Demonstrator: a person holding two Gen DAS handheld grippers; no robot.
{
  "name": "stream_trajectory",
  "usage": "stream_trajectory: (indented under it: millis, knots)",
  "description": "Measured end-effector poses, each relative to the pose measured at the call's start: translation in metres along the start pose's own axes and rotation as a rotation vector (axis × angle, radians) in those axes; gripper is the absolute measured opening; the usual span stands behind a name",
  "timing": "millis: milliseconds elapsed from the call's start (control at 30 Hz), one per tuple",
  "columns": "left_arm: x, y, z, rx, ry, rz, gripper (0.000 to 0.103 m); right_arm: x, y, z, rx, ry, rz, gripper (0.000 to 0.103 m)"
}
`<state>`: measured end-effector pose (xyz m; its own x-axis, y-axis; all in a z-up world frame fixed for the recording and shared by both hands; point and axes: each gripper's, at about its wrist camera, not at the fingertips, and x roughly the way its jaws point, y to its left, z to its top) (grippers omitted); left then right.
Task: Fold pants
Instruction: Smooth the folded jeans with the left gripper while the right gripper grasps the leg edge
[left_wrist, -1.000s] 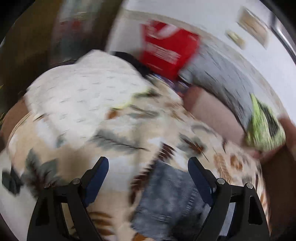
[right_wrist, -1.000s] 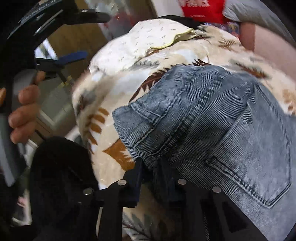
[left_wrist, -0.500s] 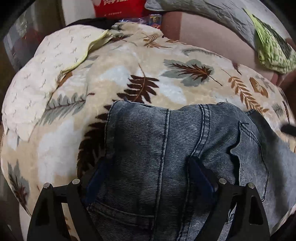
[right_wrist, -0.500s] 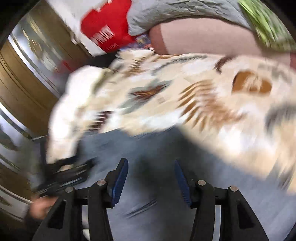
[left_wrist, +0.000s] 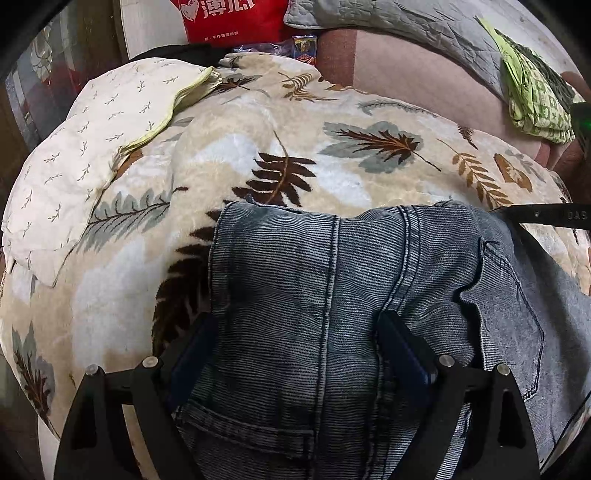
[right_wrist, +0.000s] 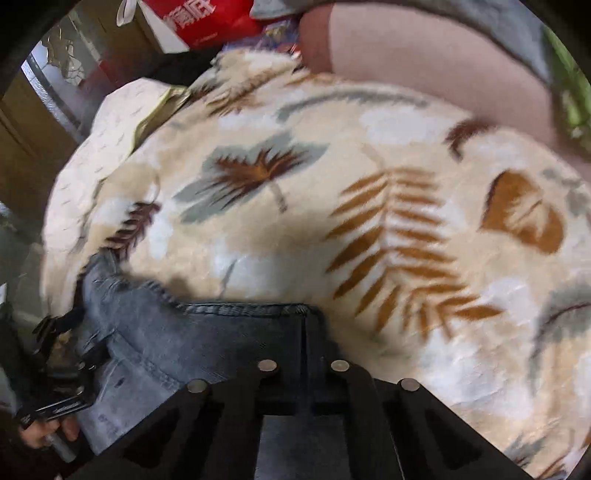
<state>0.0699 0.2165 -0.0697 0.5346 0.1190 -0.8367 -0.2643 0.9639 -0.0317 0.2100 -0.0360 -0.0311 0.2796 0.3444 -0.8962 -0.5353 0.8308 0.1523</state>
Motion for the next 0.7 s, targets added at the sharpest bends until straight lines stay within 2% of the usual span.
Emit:
stream_trajectory:
  millis: [100,167,233,333,367,433,500,567,600,633,667,700]
  knots:
    - [0.0,0.001,0.0,0.0,-0.002,-0.003,0.091,0.012,-0.003,0.001,0.013,0.006,-0.044,0.001]
    - [0.0,0.001,0.0,0.002,-0.004,-0.003,0.091,0.016,-0.007,-0.003,0.042,0.004,-0.035,0.001]
    - [0.0,0.001,-0.001,0.001,-0.005,-0.002,0.091,0.011,-0.012,-0.003,0.066,-0.038,-0.018,0.005]
    - [0.0,0.001,-0.001,0.002,-0.005,-0.002,0.091,-0.005,-0.016,-0.006,0.132,-0.08,-0.021,0.006]
    - [0.0,0.001,-0.001,0.001,-0.005,-0.002,0.091,-0.017,-0.017,-0.01,0.164,-0.12,-0.015,0.006]
    - [0.0,0.001,-0.001,-0.001,-0.005,0.001,0.091,-0.032,-0.016,-0.02,0.225,-0.156,0.036,0.006]
    - [0.0,0.0,-0.001,-0.003,-0.006,0.006,0.092,-0.044,-0.015,-0.041,0.299,-0.175,0.145,0.006]
    - [0.001,-0.001,0.0,-0.006,-0.008,0.012,0.092,-0.043,-0.017,-0.06,0.352,-0.167,0.211,0.009]
    - [0.001,-0.001,0.0,-0.007,-0.009,0.014,0.092,-0.032,-0.021,-0.068,0.381,-0.137,0.231,0.015]
    - [0.001,-0.002,0.0,-0.01,-0.013,0.016,0.092,-0.016,-0.026,-0.073,0.411,-0.088,0.231,0.031]
    - [0.001,-0.002,-0.001,-0.01,-0.015,0.02,0.093,0.009,-0.037,-0.079,0.446,-0.001,0.243,0.031]
    - [0.001,-0.002,-0.002,-0.012,-0.026,0.024,0.094,0.01,-0.046,-0.082,0.481,-0.041,0.295,0.03]
